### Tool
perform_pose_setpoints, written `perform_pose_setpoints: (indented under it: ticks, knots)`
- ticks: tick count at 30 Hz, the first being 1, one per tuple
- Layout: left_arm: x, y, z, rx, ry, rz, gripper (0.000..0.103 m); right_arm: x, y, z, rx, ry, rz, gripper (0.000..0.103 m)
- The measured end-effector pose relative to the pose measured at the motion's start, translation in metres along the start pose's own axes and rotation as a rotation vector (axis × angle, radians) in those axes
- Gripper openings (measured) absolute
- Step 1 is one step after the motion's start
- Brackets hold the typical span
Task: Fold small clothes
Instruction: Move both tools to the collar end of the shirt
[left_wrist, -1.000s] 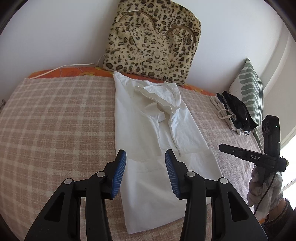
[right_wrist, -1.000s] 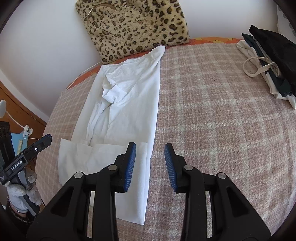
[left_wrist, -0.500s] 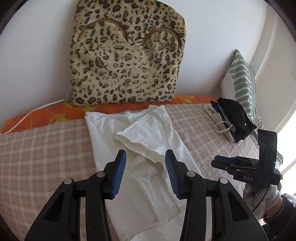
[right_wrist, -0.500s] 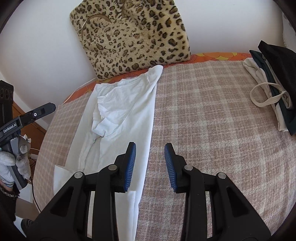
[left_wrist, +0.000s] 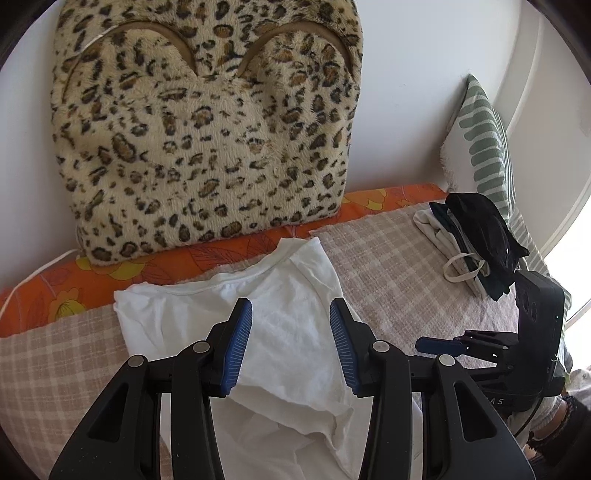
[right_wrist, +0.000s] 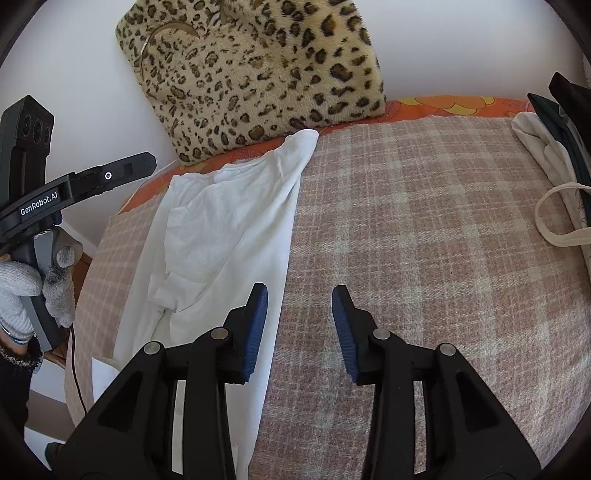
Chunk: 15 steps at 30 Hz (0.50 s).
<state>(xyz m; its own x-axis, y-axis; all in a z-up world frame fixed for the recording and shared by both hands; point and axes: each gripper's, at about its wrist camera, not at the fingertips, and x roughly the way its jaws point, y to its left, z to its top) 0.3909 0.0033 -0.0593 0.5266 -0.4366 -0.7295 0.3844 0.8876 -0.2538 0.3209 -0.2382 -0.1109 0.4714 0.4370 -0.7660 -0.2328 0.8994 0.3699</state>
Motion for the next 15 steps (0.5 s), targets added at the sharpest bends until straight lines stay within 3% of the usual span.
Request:
perform_pose_setpoints:
  ticks: [6,15]
  knots:
    - [0.048,0.011,0.027,-0.041,0.086,-0.104,0.042,0.02,-0.013,0.011,0.053,0.021,0.078,0.039]
    - [0.104,0.02,0.038,-0.089,0.195,-0.118,0.042,0.032,-0.013,0.011,0.074,0.021,0.167,0.038]
